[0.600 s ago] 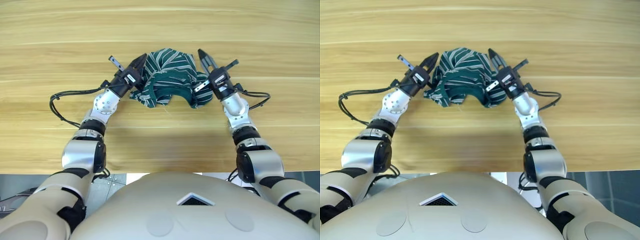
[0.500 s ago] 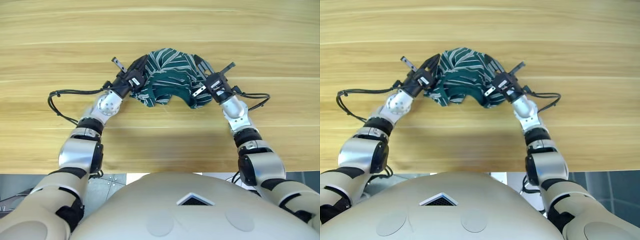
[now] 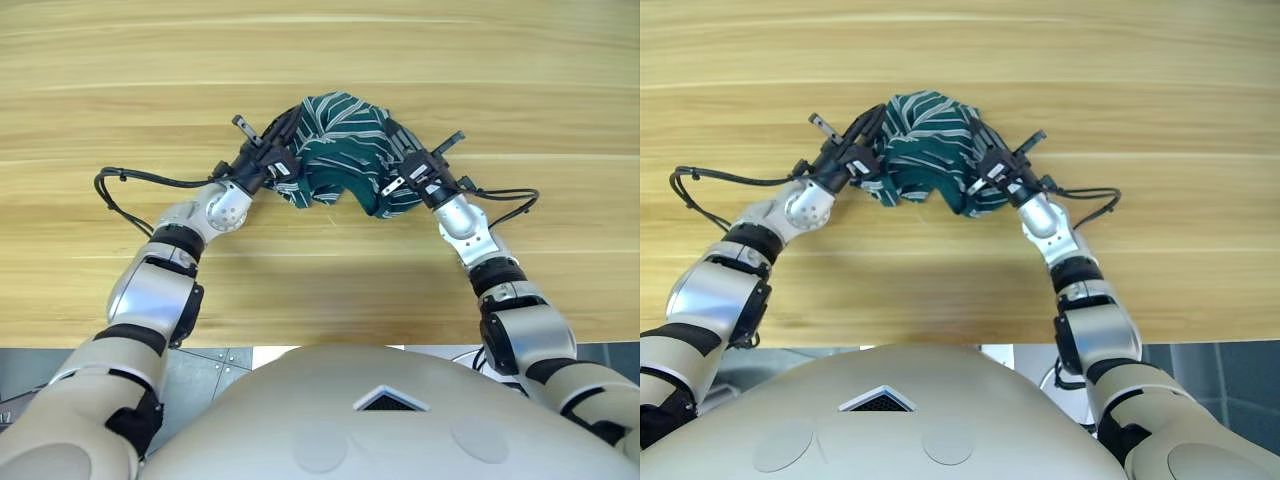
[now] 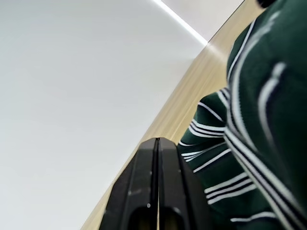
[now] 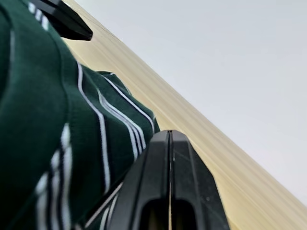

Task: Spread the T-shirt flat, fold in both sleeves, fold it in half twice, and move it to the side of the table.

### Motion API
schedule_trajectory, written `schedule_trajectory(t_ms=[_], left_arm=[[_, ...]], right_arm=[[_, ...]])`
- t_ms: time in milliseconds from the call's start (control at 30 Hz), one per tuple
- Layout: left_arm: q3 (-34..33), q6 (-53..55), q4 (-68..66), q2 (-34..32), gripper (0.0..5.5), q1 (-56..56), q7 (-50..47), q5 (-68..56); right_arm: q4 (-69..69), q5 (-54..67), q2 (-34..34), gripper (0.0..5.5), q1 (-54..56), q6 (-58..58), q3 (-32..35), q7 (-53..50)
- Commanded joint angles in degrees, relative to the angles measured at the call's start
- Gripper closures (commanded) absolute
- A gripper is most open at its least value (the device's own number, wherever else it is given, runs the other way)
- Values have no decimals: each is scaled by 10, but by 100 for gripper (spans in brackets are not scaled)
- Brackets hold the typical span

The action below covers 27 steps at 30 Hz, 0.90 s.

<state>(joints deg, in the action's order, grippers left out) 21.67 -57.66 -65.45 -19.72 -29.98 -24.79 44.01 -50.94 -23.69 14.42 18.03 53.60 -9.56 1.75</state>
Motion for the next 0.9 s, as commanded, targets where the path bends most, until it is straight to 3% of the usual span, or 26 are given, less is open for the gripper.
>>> schedule_trajectory(t_ms=[33,267,500,900], left_arm=[[10,-14,-10,-6,550,3,4,-14],[-44,-104,2,-23,550,2,36,-125],[-90,-164,12,-28,550,10,143,-262],[-100,-149,16,-11,550,20,220,-277]], right_arm=[[-2,12,5,547,11,-7,-1,-4],[-6,13,5,547,9,-5,-7,-2],[9,48,7,547,1,6,-5,24],[48,144,6,547,-5,9,23,66]])
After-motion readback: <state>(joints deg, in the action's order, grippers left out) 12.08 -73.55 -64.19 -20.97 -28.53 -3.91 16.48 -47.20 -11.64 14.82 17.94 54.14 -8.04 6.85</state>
